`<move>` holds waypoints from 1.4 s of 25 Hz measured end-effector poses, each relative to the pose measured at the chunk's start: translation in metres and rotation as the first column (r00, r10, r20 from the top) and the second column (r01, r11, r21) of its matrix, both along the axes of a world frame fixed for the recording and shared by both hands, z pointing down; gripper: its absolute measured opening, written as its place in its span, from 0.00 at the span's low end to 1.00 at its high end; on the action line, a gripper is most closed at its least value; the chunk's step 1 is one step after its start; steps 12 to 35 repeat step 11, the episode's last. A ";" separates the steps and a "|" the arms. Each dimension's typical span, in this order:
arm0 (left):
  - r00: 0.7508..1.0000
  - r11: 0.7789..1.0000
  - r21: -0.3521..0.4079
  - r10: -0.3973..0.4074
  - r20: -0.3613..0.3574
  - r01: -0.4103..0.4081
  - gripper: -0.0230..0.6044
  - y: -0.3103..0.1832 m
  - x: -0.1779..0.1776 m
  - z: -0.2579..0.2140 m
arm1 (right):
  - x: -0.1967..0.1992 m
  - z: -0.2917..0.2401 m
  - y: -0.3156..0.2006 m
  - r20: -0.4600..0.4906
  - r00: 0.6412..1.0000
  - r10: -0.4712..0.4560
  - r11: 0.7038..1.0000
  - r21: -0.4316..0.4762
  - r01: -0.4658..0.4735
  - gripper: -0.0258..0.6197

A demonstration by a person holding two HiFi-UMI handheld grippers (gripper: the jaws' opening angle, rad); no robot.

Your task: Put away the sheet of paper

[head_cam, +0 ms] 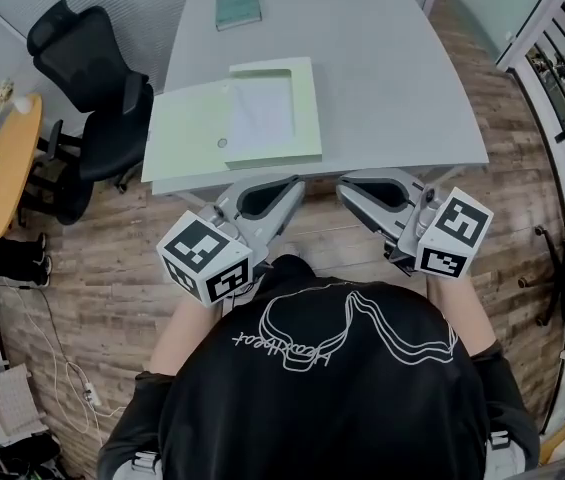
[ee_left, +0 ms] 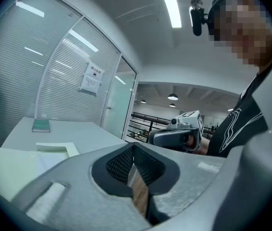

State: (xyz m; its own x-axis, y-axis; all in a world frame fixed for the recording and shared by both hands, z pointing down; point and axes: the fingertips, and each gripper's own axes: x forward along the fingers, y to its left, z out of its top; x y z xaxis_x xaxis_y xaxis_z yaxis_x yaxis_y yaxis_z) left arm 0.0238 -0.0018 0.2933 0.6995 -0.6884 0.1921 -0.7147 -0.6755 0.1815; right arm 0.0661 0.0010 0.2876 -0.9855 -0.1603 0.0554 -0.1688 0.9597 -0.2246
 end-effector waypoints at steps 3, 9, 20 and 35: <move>1.000 1.000 -0.001 0.000 0.001 0.000 0.05 -0.002 0.002 0.001 | 0.002 0.001 -0.002 -0.003 1.000 0.002 1.000 -0.001 -0.002 0.05; 1.000 1.000 0.002 0.004 0.003 -0.004 0.05 -0.002 0.000 0.000 | 0.000 0.003 -0.002 -0.001 1.000 0.004 1.000 -0.004 -0.004 0.05; 1.000 1.000 0.005 0.004 0.002 -0.004 0.05 -0.002 -0.001 -0.001 | -0.003 0.003 -0.001 -0.001 1.000 -0.002 1.000 -0.006 0.002 0.05; 1.000 1.000 0.005 0.004 0.002 -0.004 0.05 -0.002 -0.001 -0.001 | -0.003 0.003 -0.001 -0.001 1.000 -0.002 1.000 -0.006 0.002 0.05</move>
